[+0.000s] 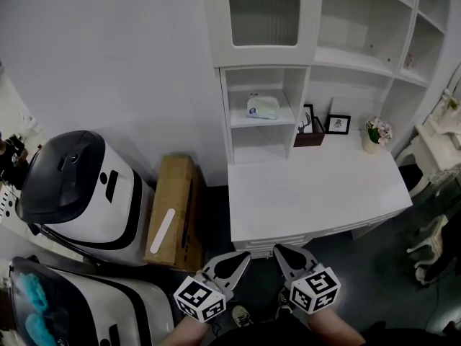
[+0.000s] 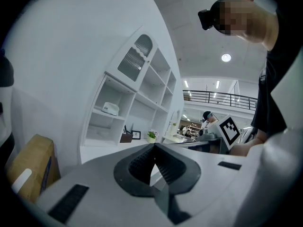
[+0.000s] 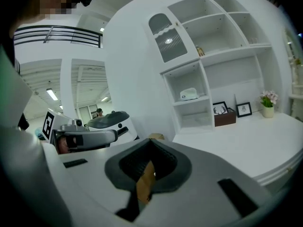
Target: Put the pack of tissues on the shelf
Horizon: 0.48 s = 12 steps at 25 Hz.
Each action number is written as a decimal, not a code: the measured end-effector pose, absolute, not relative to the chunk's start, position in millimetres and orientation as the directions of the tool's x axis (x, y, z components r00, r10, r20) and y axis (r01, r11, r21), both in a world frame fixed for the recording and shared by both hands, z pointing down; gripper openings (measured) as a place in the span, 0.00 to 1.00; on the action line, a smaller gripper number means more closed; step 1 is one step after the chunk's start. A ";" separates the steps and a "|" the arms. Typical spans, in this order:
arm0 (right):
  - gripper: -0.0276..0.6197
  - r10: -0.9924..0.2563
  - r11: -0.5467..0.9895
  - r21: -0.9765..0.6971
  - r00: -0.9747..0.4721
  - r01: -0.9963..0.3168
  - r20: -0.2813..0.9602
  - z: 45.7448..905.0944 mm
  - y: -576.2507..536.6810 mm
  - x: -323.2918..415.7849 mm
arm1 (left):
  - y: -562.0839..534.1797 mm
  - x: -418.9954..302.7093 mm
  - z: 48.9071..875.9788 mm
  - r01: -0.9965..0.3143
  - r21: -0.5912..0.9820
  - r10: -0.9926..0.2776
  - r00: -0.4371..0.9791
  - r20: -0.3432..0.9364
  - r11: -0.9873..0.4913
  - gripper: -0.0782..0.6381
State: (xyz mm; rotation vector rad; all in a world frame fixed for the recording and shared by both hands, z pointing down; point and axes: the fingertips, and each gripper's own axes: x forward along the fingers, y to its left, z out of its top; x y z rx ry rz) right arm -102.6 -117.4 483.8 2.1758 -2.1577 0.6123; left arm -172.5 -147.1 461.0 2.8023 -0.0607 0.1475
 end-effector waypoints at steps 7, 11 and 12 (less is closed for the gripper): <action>0.05 -0.953 -0.052 -0.260 -0.029 -0.964 0.301 490.2 -128.2 -123.6 | -159.2 -191.3 469.3 -0.060 0.344 -0.023 0.994 0.110 -0.937 0.12; 0.05 -0.950 -0.046 -0.262 -0.039 -0.964 0.311 493.1 -135.3 -133.8 | -165.8 -199.4 471.6 -0.063 0.353 -0.027 0.994 0.107 -0.934 0.12; 0.05 -0.949 -0.044 -0.261 -0.042 -0.964 0.313 493.8 -137.2 -136.0 | -167.7 -201.3 472.4 -0.066 0.355 -0.029 0.994 0.107 -0.933 0.12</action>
